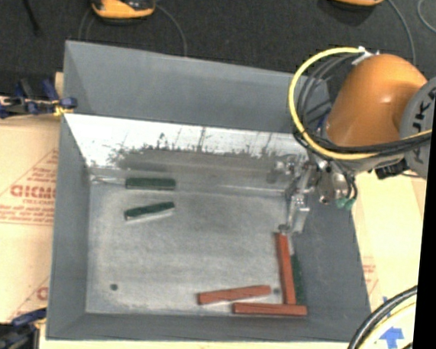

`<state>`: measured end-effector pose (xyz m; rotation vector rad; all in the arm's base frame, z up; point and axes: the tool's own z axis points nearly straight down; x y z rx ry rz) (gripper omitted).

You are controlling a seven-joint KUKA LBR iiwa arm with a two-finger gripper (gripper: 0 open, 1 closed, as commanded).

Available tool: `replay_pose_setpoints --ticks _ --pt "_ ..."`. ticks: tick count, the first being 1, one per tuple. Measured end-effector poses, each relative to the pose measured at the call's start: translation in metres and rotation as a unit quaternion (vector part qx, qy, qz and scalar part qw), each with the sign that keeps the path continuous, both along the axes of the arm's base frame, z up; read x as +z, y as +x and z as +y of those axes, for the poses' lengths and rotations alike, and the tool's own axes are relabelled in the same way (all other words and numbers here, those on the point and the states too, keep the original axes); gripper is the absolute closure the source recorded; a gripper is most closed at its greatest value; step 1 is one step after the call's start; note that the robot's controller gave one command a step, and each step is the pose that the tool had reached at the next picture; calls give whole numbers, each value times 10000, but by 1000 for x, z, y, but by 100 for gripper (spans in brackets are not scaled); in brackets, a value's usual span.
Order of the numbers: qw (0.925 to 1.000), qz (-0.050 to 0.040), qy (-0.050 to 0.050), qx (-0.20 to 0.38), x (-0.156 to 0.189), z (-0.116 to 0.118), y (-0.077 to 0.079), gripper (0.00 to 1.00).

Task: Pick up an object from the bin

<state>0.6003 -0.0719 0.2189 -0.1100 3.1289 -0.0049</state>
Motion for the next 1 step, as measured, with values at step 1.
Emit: replay_pose_setpoints --ticks 1 --pt "10000 14 13 15 -60 5 -29 0"
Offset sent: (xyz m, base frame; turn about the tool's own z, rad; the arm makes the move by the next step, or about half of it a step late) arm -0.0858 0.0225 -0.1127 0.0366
